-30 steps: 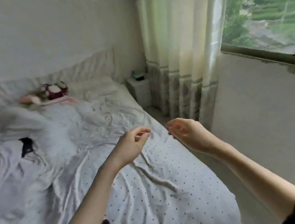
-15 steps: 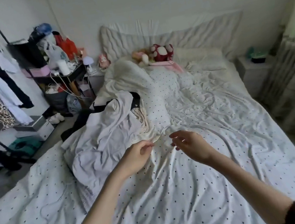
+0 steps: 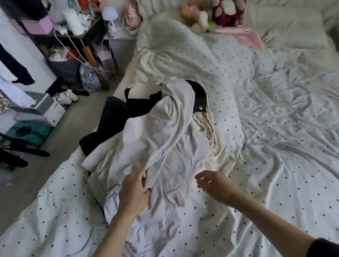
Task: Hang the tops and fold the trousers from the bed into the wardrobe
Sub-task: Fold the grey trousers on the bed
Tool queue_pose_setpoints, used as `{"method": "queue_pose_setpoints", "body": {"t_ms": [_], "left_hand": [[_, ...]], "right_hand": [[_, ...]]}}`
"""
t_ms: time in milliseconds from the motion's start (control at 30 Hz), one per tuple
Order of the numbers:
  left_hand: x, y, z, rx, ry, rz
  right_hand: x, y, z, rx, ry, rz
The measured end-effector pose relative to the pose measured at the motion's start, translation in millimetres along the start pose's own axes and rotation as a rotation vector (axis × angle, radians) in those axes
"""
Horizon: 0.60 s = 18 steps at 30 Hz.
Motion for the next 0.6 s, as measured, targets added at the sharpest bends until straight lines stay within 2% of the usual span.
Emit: {"method": "queue_pose_setpoints", "body": {"t_ms": [100,233,300,367,433,600], "left_hand": [[28.4,20.7,-28.2,0.010,-0.067,-0.098],[37.0,21.1,-34.0,0.039,-0.216,0.021],[22.4,23.0,-31.5,0.125,-0.200,0.183],[-2.2,15.8,-23.4,0.214,-0.205,0.461],[-25.7,-0.3,-16.4,0.231,-0.232,0.667],[-88.4,-29.1,0.7,0.255,-0.183,0.968]], "right_hand": [[-14.9,33.6,-26.3,0.079,0.041,0.001],[-25.1,59.8,-31.9,0.139,0.077,-0.016],[-27.4,67.3,-27.8,0.175,0.084,-0.022],[-26.7,71.5,-21.8,0.210,0.084,-0.058],[-25.1,73.6,-15.4,0.226,0.087,-0.130],[-28.0,61.2,10.0,0.186,0.075,-0.256]]}}
Point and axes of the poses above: each hand's wrist, its own z-axis away from the middle knuckle, its own y-axis out of the palm, x = y × z, the point moved 7 cm from there along -z, towards the middle knuckle, and after that the axes turned 9 degrees about -y, right-handed, at the moved point
